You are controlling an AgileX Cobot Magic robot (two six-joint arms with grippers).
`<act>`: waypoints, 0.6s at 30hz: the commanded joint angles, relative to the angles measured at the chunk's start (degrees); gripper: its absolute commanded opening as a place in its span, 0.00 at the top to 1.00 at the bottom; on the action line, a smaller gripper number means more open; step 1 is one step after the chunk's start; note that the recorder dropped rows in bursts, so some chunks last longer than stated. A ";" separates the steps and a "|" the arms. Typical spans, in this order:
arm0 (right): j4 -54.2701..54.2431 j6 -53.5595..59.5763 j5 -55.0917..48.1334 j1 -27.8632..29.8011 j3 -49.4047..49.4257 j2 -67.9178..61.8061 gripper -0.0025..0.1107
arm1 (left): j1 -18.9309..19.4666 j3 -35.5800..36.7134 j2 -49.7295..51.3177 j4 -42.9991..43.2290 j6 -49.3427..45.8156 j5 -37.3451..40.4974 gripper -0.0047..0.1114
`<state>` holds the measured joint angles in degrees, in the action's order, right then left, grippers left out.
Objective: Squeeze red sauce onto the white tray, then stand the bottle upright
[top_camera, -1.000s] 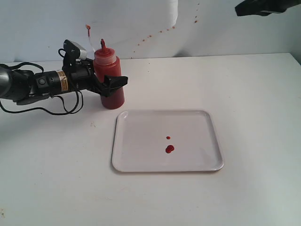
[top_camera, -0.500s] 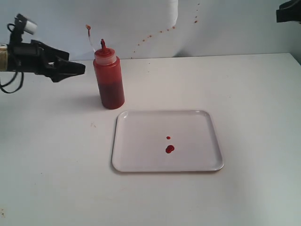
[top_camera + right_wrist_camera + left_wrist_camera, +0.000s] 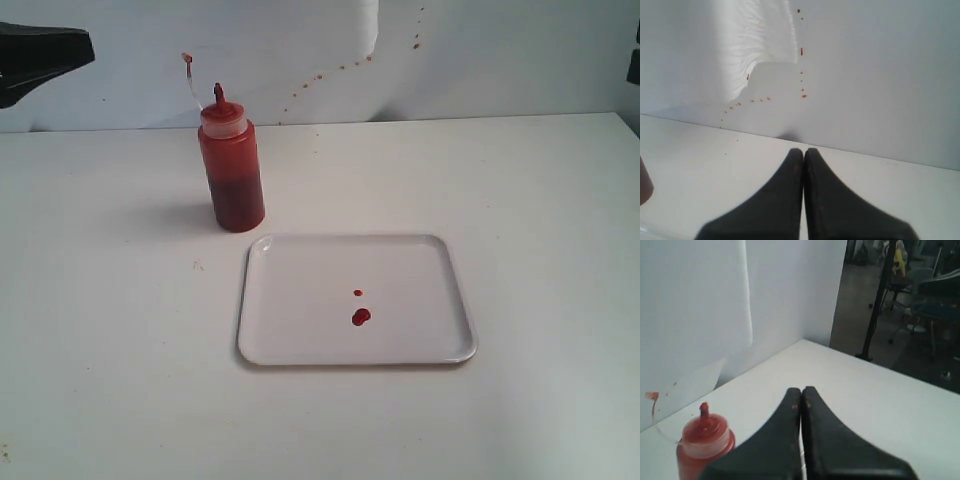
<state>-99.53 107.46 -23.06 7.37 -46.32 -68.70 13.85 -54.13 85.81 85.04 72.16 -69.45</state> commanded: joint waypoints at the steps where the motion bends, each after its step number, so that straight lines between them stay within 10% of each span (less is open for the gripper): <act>1: -0.42 -2.10 -0.30 0.03 0.19 0.26 0.98 | -0.08 8.48 -9.20 -5.45 1.07 -0.52 0.96; 18: -0.42 -2.10 -0.17 0.03 0.19 0.26 0.98 | -0.40 39.86 -47.88 -0.48 5.35 -0.52 0.96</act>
<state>-99.65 105.39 -23.06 7.37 -46.27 -68.57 13.85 -14.65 40.64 84.45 76.93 -69.77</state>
